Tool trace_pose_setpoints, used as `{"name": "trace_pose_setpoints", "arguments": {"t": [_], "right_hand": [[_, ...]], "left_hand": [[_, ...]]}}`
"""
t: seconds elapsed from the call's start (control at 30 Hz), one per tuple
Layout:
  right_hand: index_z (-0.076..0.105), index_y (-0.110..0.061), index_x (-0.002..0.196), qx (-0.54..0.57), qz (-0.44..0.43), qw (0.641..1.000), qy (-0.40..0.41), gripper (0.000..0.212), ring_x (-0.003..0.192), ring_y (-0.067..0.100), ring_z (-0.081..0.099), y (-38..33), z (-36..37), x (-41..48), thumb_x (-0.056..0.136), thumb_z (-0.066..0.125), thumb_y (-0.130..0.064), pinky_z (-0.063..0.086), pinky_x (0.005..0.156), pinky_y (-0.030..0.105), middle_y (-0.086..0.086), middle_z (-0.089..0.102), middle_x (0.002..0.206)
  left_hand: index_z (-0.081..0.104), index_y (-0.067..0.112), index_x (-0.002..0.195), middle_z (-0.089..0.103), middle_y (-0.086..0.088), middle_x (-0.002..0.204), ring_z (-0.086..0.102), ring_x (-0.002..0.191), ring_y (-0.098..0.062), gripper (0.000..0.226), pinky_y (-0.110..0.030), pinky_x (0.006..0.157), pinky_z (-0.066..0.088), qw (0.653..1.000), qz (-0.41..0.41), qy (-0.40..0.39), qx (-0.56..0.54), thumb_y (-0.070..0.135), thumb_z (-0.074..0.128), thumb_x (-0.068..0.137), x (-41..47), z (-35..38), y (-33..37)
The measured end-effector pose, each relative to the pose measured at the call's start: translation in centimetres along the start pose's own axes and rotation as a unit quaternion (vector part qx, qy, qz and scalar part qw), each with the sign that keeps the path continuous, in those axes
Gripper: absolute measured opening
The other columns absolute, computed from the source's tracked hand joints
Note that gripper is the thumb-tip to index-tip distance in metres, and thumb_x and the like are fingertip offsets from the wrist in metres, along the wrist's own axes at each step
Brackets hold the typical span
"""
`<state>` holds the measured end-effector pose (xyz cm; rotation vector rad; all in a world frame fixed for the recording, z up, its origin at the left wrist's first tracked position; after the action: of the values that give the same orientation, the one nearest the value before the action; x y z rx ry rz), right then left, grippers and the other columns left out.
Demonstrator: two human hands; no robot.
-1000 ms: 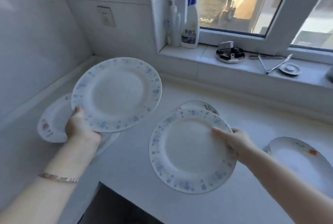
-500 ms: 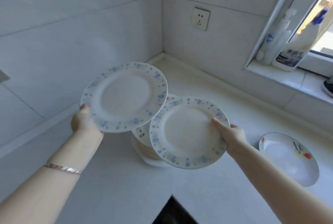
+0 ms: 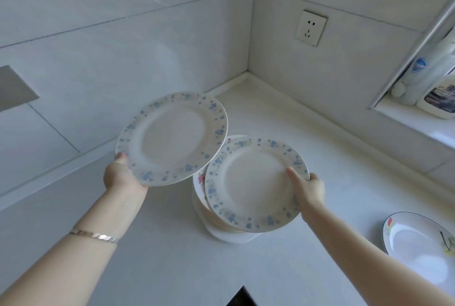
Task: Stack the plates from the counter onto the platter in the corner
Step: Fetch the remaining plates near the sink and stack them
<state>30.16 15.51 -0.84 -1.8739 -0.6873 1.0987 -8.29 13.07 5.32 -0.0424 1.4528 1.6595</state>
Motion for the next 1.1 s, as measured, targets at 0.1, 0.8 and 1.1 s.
{"name": "trace_pose_setpoints", "arguments": {"t": [0.1,0.8,1.1], "right_hand": [[0.046,-0.018,0.069,-0.045,-0.034,0.998,0.016,0.026,0.075,0.027,0.056,-0.3,0.6,0.0,0.084,0.061,-0.035,0.046,0.068,0.035,0.0,0.055,0.072],[0.053,-0.011,0.116,-0.317,-0.09,0.944,0.034,0.054,0.103,0.033,0.056,-1.3,3.4,0.4,0.084,0.05,-0.055,0.049,0.087,0.041,0.009,0.046,0.118],[0.057,-0.015,0.109,0.01,-0.103,0.978,-0.18,0.041,0.068,0.015,0.061,-6.5,4.2,-3.8,0.094,0.037,-0.048,0.046,0.067,0.03,0.004,0.064,0.082]], "left_hand": [[0.056,0.02,0.081,0.064,-0.001,0.113,0.058,0.104,-0.021,0.024,-0.043,0.099,0.044,1.0,-0.003,0.008,-0.005,0.022,0.04,0.098,0.3,-0.2,0.0],[0.051,0.015,0.131,0.056,-0.005,0.133,0.056,0.11,-0.023,0.036,-0.036,0.088,0.043,1.0,-0.007,0.016,-0.008,0.025,0.035,0.1,-0.3,-1.2,0.1],[0.057,0.01,0.124,0.059,-0.007,0.105,0.058,0.091,-0.023,0.035,-0.037,0.082,0.045,0.992,-0.028,-0.008,0.124,0.028,0.044,0.098,-3.1,0.4,-2.2]]}}
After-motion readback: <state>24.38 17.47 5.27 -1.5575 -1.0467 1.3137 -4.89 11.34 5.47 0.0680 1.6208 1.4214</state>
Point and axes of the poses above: each hand's wrist, its own x-axis towards the middle knuckle, its own z-axis out of the palm, y = z × x, the point moved 8 cm from there along x, towards the middle knuckle
